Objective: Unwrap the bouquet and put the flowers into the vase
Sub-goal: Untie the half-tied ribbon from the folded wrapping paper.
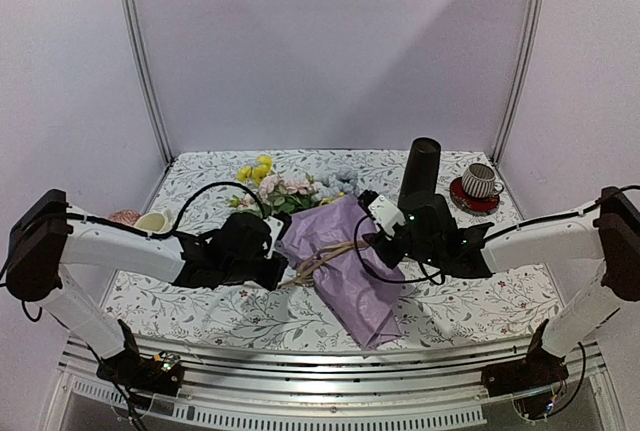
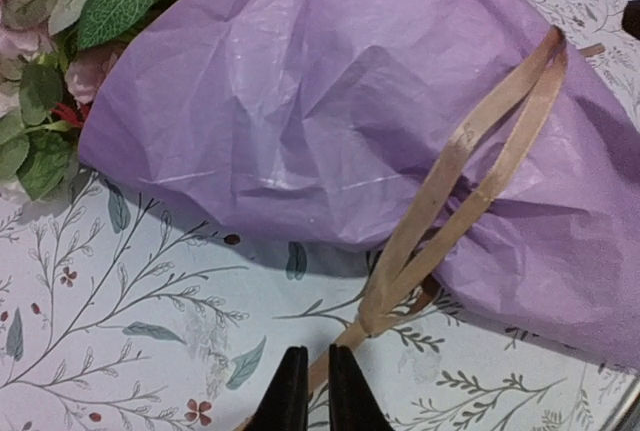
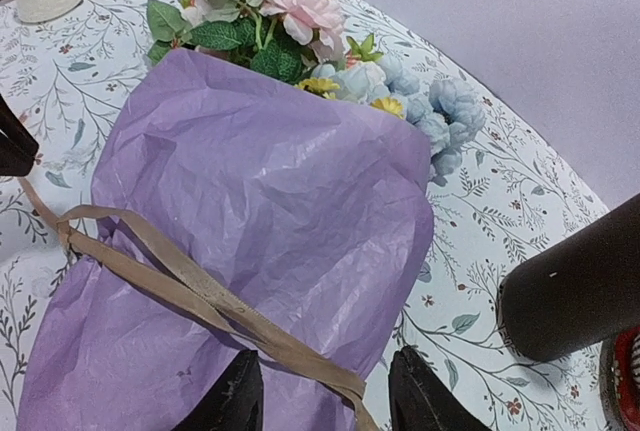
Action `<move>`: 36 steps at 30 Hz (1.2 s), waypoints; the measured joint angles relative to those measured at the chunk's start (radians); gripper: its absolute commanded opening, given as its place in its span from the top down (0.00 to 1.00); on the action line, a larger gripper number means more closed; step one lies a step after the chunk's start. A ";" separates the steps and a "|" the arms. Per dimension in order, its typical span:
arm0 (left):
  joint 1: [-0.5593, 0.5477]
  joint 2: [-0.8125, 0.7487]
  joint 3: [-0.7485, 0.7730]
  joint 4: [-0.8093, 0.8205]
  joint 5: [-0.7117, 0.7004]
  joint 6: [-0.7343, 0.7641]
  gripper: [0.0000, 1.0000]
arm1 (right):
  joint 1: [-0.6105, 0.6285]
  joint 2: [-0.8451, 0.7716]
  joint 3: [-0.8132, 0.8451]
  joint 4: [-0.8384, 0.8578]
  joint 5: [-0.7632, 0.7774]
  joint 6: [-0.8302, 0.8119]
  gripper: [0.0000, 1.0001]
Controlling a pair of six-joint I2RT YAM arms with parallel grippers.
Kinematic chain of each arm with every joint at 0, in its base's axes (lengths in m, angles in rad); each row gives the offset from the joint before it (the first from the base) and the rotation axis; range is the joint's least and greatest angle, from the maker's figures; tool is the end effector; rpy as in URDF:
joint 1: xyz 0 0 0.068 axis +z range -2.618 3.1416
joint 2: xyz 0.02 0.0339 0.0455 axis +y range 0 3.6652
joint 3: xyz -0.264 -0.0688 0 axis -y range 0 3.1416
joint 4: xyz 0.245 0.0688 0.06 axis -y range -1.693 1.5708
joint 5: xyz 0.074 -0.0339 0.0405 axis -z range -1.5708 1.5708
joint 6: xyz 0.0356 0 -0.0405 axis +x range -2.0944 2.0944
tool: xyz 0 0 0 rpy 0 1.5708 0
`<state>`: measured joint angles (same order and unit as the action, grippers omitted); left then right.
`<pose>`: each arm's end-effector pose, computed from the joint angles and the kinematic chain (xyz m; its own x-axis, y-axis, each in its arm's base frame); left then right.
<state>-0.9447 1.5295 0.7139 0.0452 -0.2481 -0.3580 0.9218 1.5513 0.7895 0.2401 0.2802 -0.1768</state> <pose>0.1821 -0.2368 0.1644 -0.6213 0.2795 -0.7321 0.4960 0.8635 -0.0913 0.2057 0.2549 0.1978 -0.1873 -0.5266 -0.8292 -0.6640 0.6900 -0.2882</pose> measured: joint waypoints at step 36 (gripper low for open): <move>-0.001 0.022 0.056 0.048 0.003 0.037 0.91 | 0.099 0.233 0.190 -0.121 -0.045 -0.322 0.86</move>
<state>-0.9455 1.5517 0.7696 0.0929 -0.2447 -0.3210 1.0206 1.7840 0.9791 0.1188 0.2352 -0.4992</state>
